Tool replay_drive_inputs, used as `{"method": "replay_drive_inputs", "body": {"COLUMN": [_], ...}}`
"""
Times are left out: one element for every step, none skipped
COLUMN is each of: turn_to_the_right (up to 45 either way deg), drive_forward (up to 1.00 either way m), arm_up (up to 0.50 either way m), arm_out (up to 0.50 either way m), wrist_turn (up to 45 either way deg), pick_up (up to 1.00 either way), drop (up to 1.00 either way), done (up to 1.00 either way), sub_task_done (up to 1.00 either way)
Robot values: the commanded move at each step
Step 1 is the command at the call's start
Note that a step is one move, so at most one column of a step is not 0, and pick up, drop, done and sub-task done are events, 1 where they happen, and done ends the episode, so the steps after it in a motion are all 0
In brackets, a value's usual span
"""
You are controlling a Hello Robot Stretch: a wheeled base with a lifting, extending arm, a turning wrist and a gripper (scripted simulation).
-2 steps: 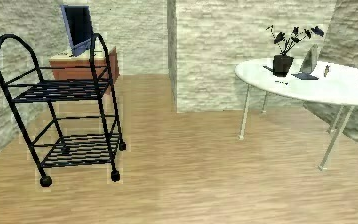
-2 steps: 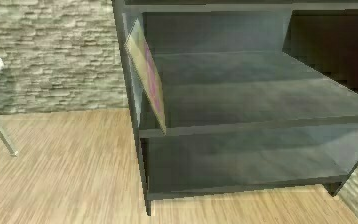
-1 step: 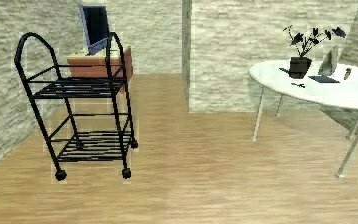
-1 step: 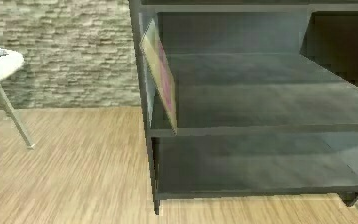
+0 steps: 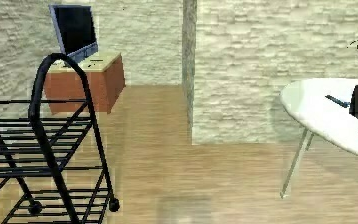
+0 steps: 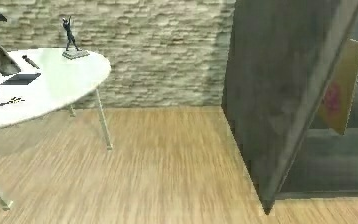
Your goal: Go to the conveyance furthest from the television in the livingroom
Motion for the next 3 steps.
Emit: {"method": "replay_drive_inputs", "body": {"turn_to_the_right": [9.0,0.0,-9.0], "drive_forward": [0.0,0.4,0.0], "arm_up": [0.0,0.0,0.0], "arm_out": [0.0,0.0,0.0], "wrist_turn": [0.0,0.0,0.0], "pick_up": [0.0,0.0,0.0], "drop": [0.0,0.0,0.0], "done": [0.0,0.0,0.0], "sub_task_done": [0.0,0.0,0.0]}}
